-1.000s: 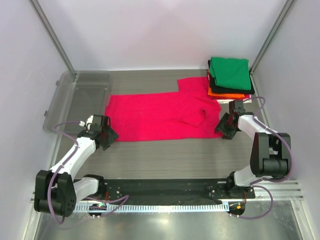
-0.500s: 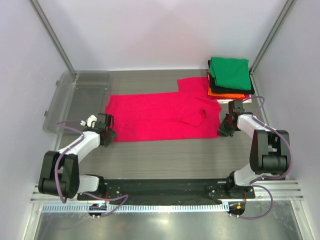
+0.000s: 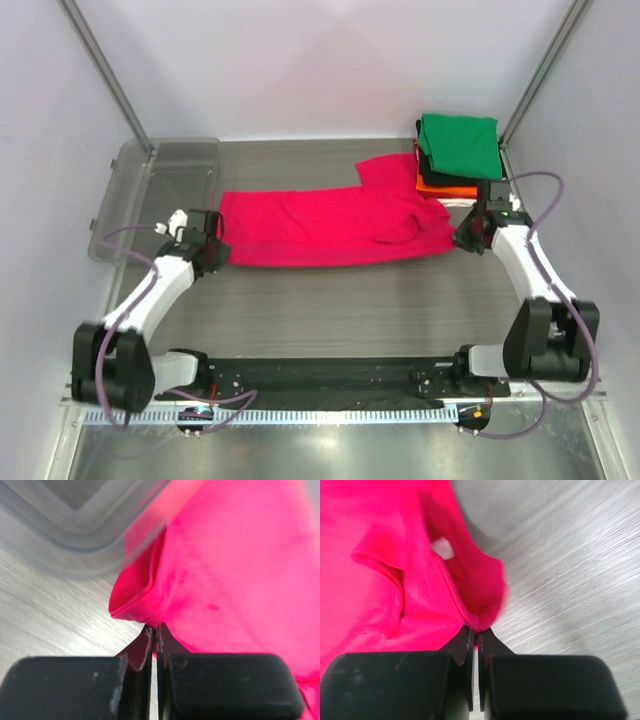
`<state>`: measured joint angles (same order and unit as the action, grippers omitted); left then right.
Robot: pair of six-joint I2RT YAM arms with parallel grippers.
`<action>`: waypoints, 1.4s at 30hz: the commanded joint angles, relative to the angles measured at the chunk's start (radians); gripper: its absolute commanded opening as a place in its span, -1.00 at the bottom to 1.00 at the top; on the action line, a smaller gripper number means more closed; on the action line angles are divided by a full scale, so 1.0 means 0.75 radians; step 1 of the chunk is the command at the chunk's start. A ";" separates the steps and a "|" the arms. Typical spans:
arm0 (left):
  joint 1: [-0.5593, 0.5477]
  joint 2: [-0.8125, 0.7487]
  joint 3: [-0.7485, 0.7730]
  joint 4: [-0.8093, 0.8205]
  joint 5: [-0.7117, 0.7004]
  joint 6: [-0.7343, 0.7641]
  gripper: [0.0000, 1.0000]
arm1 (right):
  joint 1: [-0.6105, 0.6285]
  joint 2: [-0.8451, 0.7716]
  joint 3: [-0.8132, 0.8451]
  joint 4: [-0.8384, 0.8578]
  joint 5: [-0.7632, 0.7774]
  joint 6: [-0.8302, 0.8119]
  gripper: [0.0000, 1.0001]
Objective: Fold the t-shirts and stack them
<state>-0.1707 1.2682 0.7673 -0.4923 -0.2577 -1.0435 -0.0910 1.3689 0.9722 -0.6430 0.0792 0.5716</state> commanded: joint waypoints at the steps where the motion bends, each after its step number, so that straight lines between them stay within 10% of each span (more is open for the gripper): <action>1: 0.001 -0.293 0.018 -0.182 -0.084 -0.032 -1.00 | -0.014 -0.209 0.044 -0.145 0.099 0.050 -0.98; 16: -0.132 -0.895 -0.363 -0.599 0.018 -0.363 -0.95 | -0.020 -0.706 -0.492 -0.306 0.009 0.436 -0.61; 19: -0.134 -0.910 -0.362 -0.614 0.047 -0.376 -0.86 | -0.020 -0.759 -0.492 -0.329 -0.020 0.451 0.00; 20: -0.132 -0.918 -0.362 -0.618 0.073 -0.378 -0.83 | -0.020 -0.768 -0.488 -0.345 -0.018 0.445 0.51; 23: -0.136 -0.993 -0.367 -0.673 0.120 -0.408 -0.58 | -0.020 -0.811 -0.462 -0.413 0.023 0.432 0.94; 30: -0.136 -1.157 -0.156 -0.781 0.070 -0.313 0.69 | -0.020 -0.872 -0.335 -0.256 -0.089 0.290 0.86; 35: -0.138 -1.008 0.107 -0.724 -0.016 0.012 0.76 | 0.037 -0.535 -0.021 -0.055 -0.298 0.075 0.78; 42: -0.136 -0.850 0.231 -0.630 -0.241 0.401 0.78 | 0.381 0.258 0.685 -0.102 -0.042 -0.230 0.79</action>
<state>-0.2729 0.6151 0.9222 -1.0191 -0.3405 -0.9226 0.1467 1.4170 1.3319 -0.7540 -0.0101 0.5407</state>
